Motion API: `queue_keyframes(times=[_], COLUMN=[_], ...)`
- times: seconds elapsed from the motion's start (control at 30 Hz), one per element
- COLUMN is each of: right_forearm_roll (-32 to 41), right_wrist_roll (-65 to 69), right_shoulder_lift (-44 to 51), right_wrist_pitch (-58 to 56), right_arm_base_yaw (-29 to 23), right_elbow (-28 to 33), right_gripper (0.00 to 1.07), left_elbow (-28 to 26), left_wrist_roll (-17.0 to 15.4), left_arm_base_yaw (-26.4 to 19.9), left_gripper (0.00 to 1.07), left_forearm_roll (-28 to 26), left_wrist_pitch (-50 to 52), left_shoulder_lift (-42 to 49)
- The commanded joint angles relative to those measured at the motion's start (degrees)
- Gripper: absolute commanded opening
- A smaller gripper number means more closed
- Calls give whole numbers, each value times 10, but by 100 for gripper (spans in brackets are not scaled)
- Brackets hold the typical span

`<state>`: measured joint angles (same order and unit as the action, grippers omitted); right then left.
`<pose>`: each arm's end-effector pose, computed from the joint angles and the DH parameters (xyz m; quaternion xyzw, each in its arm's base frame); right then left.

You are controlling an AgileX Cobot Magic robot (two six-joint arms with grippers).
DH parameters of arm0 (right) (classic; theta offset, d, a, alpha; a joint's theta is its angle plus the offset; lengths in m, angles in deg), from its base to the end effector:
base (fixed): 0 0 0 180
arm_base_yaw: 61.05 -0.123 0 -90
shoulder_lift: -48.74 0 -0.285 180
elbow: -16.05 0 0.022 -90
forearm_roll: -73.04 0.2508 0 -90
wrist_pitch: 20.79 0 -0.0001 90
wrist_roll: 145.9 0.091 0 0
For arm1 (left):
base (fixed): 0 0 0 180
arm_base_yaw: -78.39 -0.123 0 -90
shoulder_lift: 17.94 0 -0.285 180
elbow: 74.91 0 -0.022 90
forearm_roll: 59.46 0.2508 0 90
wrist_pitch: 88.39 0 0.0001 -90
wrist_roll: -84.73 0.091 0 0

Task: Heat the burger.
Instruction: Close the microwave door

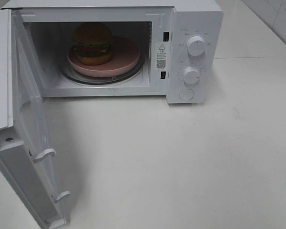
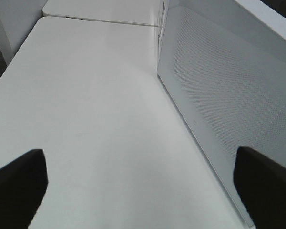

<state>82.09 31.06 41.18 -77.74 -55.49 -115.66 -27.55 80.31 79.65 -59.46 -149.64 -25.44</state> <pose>-0.0028 0.0123 0.2849 0.0175 0.8301 0.0373 0.5560 -0.0085 0.0002 0.2824 -0.0234 0.8482 -0.0262 0.5285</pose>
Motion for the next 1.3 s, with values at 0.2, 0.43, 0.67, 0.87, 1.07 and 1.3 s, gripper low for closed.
queue_keyframes(times=[0.2, 0.43, 0.67, 0.87, 1.07, 1.3], right_forearm_roll=[-1, -1, -1, -1, -1, -1], right_wrist_roll=[-1, -1, -1, -1, -1, -1], right_shoulder_lift=[15, 15, 15, 15, 15, 15], right_wrist_pitch=[3, 3, 3, 3, 3, 3], right_arm_base_yaw=[4, 4, 4, 4, 4, 4], right_elbow=[4, 4, 4, 4, 4, 4], right_gripper=[76, 76, 76, 76, 76, 76], left_elbow=[-32, -30, -11, 58, 119, 186], left_wrist_roll=[0, 0, 2, 3, 7, 15], left_arm_base_yaw=[-2, -2, -2, -2, -2, -2], left_gripper=[90, 43, 0, 0, 0, 0], left_forearm_roll=[6, 56, 58, 65, 70, 75], left_wrist_pitch=[43, 98, 191, 353, 505, 689], left_shoulder_lift=[-32, -115, -202, -248, -283, -359])
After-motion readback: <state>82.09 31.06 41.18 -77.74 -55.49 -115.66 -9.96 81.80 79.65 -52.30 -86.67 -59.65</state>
